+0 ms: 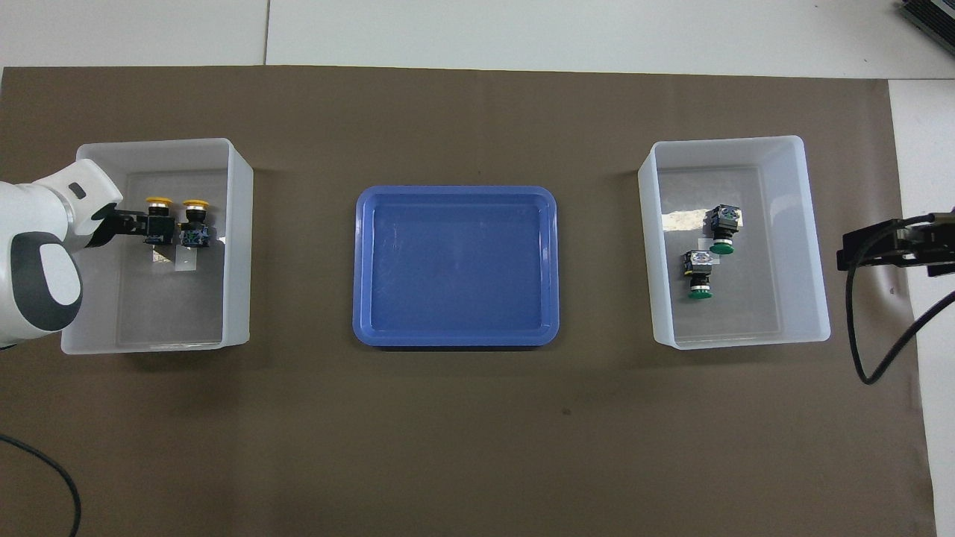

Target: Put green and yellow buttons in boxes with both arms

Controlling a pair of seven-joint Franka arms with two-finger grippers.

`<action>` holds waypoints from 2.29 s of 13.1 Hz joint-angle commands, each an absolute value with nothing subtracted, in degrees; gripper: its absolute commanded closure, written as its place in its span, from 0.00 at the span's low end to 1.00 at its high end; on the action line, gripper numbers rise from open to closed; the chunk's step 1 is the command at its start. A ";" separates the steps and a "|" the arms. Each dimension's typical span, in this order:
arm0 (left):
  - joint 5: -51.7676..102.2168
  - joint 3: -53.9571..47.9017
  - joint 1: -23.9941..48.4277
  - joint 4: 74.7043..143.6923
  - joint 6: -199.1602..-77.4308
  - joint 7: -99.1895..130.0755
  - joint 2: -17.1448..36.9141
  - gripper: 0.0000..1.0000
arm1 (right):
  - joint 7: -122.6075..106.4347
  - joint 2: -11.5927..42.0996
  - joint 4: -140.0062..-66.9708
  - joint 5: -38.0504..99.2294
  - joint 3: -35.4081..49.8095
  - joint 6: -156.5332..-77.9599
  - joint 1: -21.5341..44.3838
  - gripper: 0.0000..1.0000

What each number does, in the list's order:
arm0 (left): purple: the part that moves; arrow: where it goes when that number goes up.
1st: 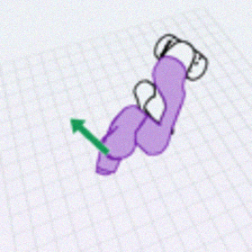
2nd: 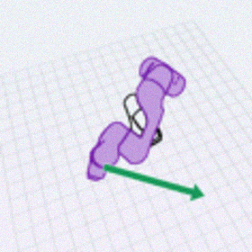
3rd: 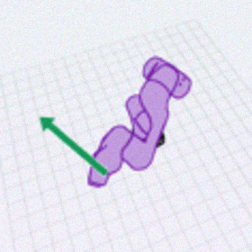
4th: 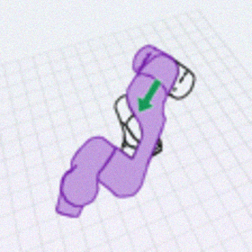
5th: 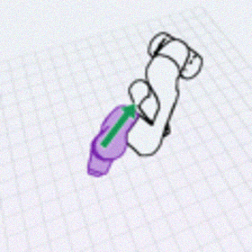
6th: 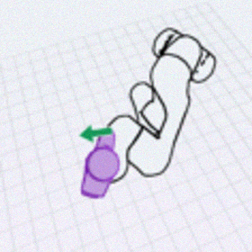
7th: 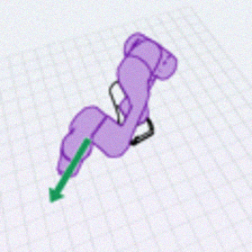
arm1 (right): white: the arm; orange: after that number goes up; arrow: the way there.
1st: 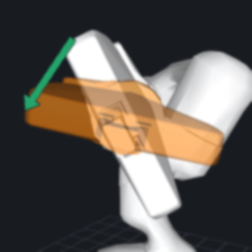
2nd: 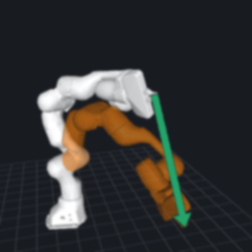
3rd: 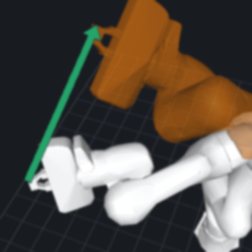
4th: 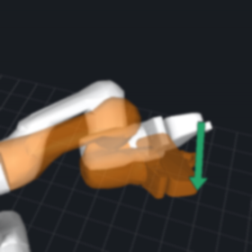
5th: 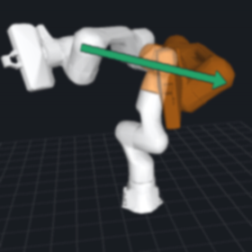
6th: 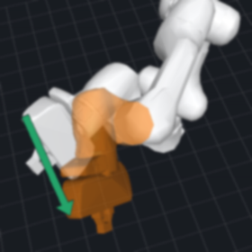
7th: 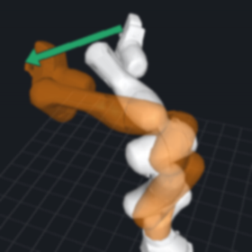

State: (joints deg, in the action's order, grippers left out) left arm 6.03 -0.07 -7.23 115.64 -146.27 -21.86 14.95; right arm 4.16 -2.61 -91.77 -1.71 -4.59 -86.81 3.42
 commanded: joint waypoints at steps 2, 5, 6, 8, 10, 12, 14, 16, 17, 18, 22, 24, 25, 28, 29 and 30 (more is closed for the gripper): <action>7.21 -0.09 -6.34 116.19 -138.19 -22.41 6.44 0.00 | 4.92 -3.78 -92.72 -1.05 -4.22 -86.57 3.16 0.00; 6.59 -0.09 -2.74 116.19 -131.86 -18.39 0.55 0.00 | 4.92 -3.78 -92.72 -1.05 -4.22 -86.57 3.16 0.00; 5.72 -0.09 -1.07 116.19 -129.75 -16.11 -1.30 0.00 | 4.92 -3.78 -92.72 -1.05 -4.22 -86.57 3.16 0.00; 0.90 -0.35 3.05 116.02 -125.79 -7.96 -3.68 0.00 | 4.92 -3.78 -92.72 -1.05 -4.22 -86.57 3.16 0.00; -1.14 -0.53 5.97 111.91 -121.32 -2.47 -3.43 0.00 | 4.92 -3.78 -92.72 -1.05 -4.22 -86.57 3.16 0.00; -1.23 -0.70 6.06 104.71 -113.85 -2.46 -2.12 0.00 | 4.92 -3.78 -92.72 -1.05 -4.22 -86.57 3.16 0.00; -1.14 -0.70 5.98 98.64 -108.57 -2.55 -0.89 0.00 | 4.83 -3.78 -92.72 -1.05 -4.22 -86.57 3.16 0.00; -1.32 -0.70 5.36 92.05 -102.42 -2.72 0.26 0.00 | 4.92 -3.78 -92.72 -1.05 -4.22 -86.57 3.16 0.00; -1.41 -0.62 5.10 89.59 -100.04 -2.72 0.70 0.00 | 4.83 -3.78 -92.72 -1.05 -4.22 -86.57 3.16 0.00; -1.23 -0.62 5.01 87.91 -97.84 -2.72 0.88 0.00 | 4.92 -3.78 -92.72 -1.05 -4.22 -86.57 3.16 0.00; -0.53 -0.70 5.80 86.23 -92.65 -2.72 0.70 0.00 | 4.92 -3.78 -92.72 -1.05 -4.22 -86.57 3.16 0.00; -0.35 -0.70 5.89 88.23 -92.81 -2.20 -0.35 0.00 | 4.92 -3.78 -92.72 -1.05 -4.22 -86.57 3.16 0.00; -0.35 -0.70 5.89 88.42 -92.90 -2.11 -0.35 0.00 | 4.92 -3.78 -92.72 -1.05 -4.22 -86.57 3.16 0.00; -0.35 -0.62 5.19 88.68 -92.29 -2.20 -0.70 0.00 | 4.92 -3.78 -92.72 -1.05 -4.22 -86.57 3.16 0.00; -0.35 -0.53 5.10 89.38 -91.42 -2.20 -1.05 0.00 | 4.92 -3.78 -92.72 -1.05 -4.22 -86.57 3.16 0.00; -0.35 -0.44 5.01 89.91 -91.06 -2.20 -1.49 0.00 | 4.92 -3.78 -92.72 -1.05 -4.22 -86.57 3.16 0.00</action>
